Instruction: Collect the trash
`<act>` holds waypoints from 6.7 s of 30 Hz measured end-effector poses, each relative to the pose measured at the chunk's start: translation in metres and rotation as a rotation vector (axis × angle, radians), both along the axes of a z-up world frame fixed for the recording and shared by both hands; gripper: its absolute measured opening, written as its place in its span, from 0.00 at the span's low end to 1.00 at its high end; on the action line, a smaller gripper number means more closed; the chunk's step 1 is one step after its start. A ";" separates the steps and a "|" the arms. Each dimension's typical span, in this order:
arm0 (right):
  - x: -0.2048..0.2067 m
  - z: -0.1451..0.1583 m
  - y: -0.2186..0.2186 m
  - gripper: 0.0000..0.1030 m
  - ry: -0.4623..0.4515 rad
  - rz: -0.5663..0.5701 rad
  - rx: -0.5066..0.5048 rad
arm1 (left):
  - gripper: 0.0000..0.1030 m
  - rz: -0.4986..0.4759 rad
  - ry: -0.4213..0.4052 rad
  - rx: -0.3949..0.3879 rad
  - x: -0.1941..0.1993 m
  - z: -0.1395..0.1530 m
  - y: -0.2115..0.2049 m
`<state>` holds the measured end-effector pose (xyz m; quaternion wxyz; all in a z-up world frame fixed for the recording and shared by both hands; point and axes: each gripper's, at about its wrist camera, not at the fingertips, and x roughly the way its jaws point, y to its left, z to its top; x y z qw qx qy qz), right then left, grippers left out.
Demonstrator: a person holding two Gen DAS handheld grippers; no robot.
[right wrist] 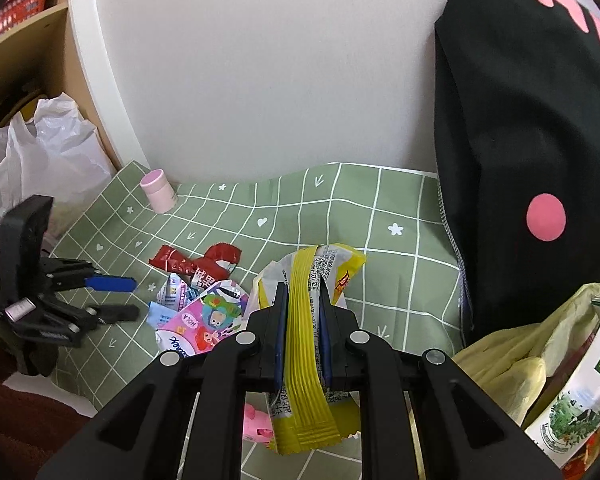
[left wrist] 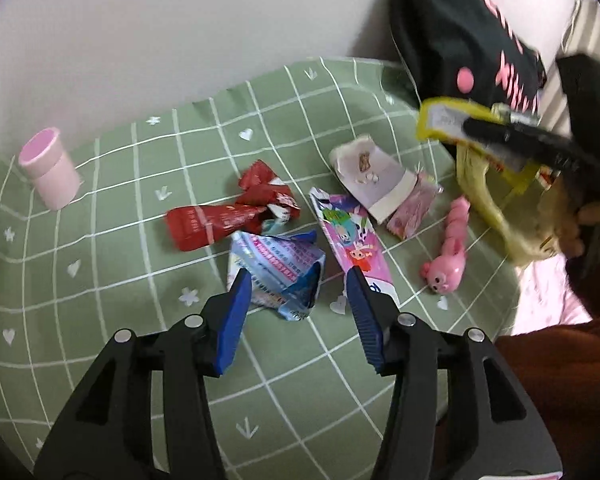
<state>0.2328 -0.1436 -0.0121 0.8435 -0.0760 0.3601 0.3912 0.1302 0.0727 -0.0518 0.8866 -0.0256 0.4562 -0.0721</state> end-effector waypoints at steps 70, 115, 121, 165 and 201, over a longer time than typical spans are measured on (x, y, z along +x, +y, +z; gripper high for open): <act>0.016 0.007 -0.251 0.14 0.043 -0.636 0.081 | 0.04 -0.623 0.108 -0.165 0.194 0.004 -0.320; -0.023 -0.002 -0.239 0.53 0.183 -0.642 -0.130 | 0.48 -0.462 -0.013 -0.397 0.135 0.059 -0.200; -0.050 0.008 -0.233 0.53 0.172 -0.557 -0.253 | 0.48 -0.457 -0.009 -0.421 0.137 0.053 -0.196; -0.010 -0.045 0.049 0.53 0.044 0.017 -0.195 | 0.56 0.191 -0.058 -0.143 0.047 0.004 0.070; 0.007 -0.051 0.018 0.53 0.094 -0.051 -0.136 | 0.06 0.293 0.030 -0.143 0.020 -0.012 0.053</act>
